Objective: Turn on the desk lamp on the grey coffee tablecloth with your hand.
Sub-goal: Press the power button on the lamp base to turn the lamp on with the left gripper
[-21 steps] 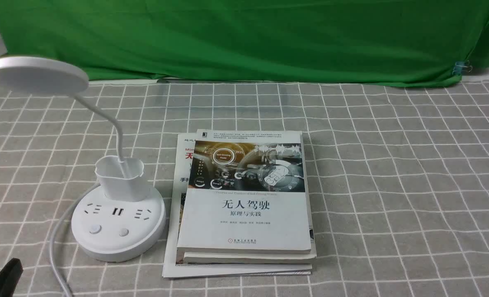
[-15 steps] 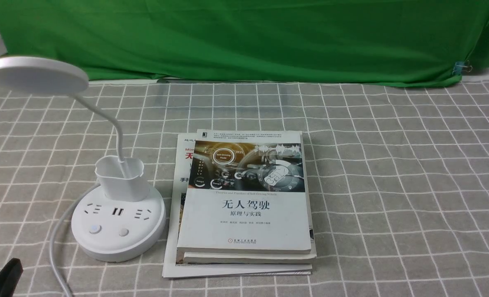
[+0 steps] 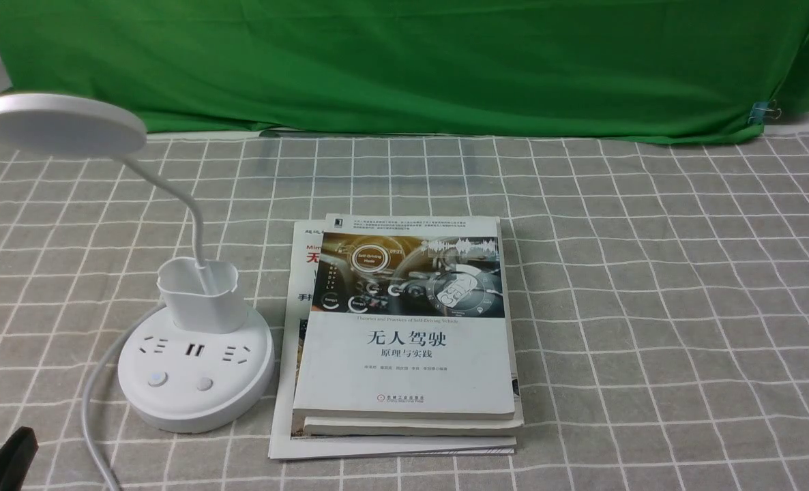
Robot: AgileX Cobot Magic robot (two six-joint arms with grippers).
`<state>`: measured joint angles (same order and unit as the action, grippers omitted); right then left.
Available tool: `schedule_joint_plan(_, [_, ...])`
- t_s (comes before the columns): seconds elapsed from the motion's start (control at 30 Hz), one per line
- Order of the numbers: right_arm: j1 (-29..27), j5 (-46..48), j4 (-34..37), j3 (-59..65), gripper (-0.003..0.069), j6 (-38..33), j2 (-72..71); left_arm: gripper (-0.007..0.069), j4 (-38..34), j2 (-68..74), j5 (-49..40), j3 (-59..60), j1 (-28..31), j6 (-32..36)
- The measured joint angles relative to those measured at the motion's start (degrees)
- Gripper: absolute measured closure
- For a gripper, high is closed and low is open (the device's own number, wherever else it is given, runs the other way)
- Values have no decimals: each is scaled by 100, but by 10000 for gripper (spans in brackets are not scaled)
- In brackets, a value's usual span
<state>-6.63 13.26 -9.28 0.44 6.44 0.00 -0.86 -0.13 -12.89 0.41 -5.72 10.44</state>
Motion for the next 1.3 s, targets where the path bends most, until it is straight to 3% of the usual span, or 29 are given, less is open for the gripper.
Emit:
schedule_joint_plan(0.23, [0,0,0,0,414,0,0,386,5,0,490,0,0,0])
schedule_joint_plan(0.4, [0,0,0,0,414,0,0,386,5,0,1547,0,0,0])
schedule_joint_plan(0.7, [0,0,0,0,414,0,0,386,16,0,1674,0,0,0])
schedule_joint_plan(0.87, [0,0,0,0,414,0,0,386,-369,0,2345,0,0,-404])
schedule_joint_plan(1.0, [0,0,0,0,414,5,0,386,-537,8,1726,-316,0,-567])
schedule_joint_plan(1.03, [0,0,0,0,414,0,0,386,-435,164,1181,-764,0,-573])
schedule_joint_plan(1.3, [0,0,0,0,414,0,0,386,-342,2041,-906,-2477,0,-828])
